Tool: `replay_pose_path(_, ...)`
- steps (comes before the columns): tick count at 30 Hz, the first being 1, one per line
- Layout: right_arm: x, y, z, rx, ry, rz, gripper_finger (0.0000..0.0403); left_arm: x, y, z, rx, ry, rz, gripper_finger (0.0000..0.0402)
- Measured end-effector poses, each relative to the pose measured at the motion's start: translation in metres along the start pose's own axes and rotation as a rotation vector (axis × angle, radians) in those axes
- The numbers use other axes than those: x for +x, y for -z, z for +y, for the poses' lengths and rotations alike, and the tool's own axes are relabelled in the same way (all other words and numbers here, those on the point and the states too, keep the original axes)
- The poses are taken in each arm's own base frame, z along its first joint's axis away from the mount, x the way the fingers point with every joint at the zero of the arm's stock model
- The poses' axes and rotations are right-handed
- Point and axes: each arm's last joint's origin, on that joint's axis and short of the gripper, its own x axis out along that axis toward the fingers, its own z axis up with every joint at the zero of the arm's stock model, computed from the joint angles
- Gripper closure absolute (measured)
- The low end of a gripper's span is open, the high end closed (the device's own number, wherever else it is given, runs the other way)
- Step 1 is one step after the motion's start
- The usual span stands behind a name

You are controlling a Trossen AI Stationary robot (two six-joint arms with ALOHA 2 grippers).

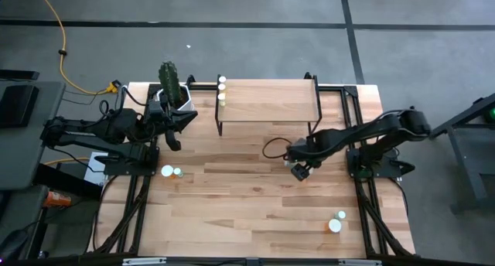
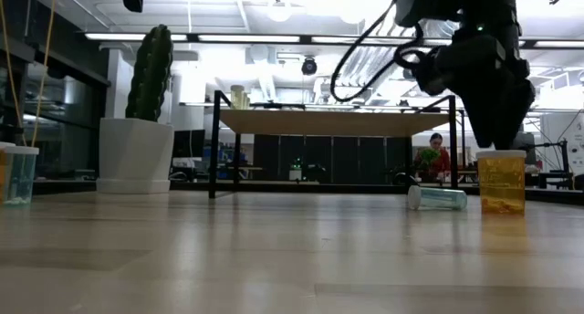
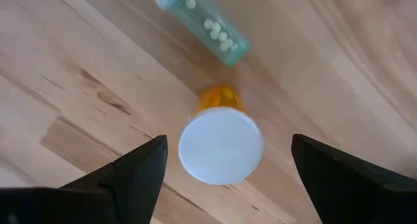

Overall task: Pick and place medicine bottles onto shelf by color
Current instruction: Put the top right orange pill bottle on the shelf

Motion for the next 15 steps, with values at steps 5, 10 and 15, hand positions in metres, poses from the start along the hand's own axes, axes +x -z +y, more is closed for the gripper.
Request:
replay_pose_path(5,0.010,0.001,0.005,0.003,0.050,0.000,0.0084,0.000,0.000,0.000,0.024,-0.002,-0.001,0.0401)
replay_pose_path(10,0.020,-0.001,0.008,0.025,0.076,0.039,0.0086,0.000,0.000,0.000,0.027,-0.002,0.000,0.0401)
replay_pose_path(15,0.029,-0.003,0.010,0.026,0.103,0.060,0.0115,0.000,0.000,0.000,0.026,-0.002,-0.001,0.0401)
